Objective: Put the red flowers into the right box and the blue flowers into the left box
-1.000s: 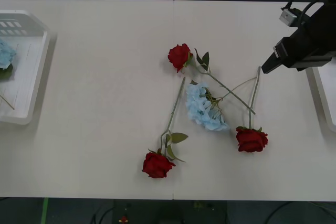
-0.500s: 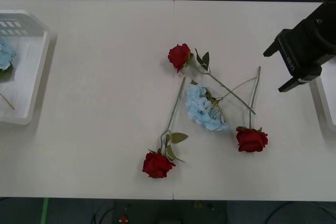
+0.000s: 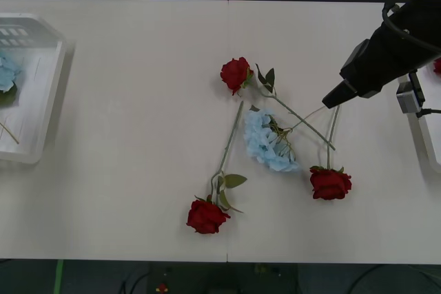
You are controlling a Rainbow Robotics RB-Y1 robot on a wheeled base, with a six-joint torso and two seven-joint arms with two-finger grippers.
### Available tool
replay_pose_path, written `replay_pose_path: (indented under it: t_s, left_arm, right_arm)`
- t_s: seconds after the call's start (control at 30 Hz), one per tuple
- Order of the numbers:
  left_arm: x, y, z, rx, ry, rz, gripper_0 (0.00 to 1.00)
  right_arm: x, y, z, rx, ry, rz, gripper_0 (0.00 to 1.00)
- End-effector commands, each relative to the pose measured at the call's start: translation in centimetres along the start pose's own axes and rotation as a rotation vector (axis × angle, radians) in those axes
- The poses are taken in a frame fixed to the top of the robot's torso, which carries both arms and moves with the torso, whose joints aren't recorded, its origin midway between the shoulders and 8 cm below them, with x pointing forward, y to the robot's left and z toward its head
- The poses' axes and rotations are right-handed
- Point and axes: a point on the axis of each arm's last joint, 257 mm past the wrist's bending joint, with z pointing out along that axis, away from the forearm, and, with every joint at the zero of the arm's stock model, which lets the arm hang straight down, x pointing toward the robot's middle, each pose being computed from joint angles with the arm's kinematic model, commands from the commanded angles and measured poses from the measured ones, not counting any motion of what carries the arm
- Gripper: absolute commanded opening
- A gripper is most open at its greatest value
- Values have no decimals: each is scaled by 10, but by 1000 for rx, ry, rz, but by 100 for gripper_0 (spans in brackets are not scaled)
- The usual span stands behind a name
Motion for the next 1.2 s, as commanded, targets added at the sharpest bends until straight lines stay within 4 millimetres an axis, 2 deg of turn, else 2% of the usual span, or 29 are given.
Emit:
replay_pose_path:
  t_s: [0.03,0.1,0.17,0.23,0.3,0.33,0.4,0.5,0.6,0.73,0.87,0.97,1.2]
  left_arm:
    - [-31,-82,8,78,-43,-86,85]
    - [-26,-104,10,102,-25,-121,86]
    - [-16,-140,10,148,11,-185,87]
    - [-5,-164,9,174,36,-234,92]
    - [10,-178,6,176,61,-263,97]
    - [24,-188,4,171,82,-271,100]
    - [38,-199,3,174,103,-289,100]
    - [62,-222,-1,196,145,-356,100]
    - [88,-245,-4,231,205,-437,100]
    - [117,-272,-4,273,271,-555,100]
    - [142,-289,0,268,322,-610,100]
    - [165,-300,6,229,358,-627,100]
    - [204,-321,16,134,385,-684,100]
  right_arm:
    - [-12,10,16,-13,26,171,100]
    - [-26,10,25,-14,6,207,100]
    - [-46,10,35,-14,-24,224,100]
    - [-60,5,41,2,-56,236,100]
    - [-74,-1,46,17,-80,244,100]
    - [-83,-5,48,24,-90,248,100]
    - [-92,-5,52,17,-98,251,100]
    - [-110,-2,61,-4,-103,263,100]
    - [-126,10,67,-52,-98,278,100]
    - [-129,25,69,-105,-81,280,100]
    - [-126,37,71,-135,-72,293,100]
    - [-117,48,76,-159,-45,314,100]
    - [-110,52,101,-188,-54,305,100]
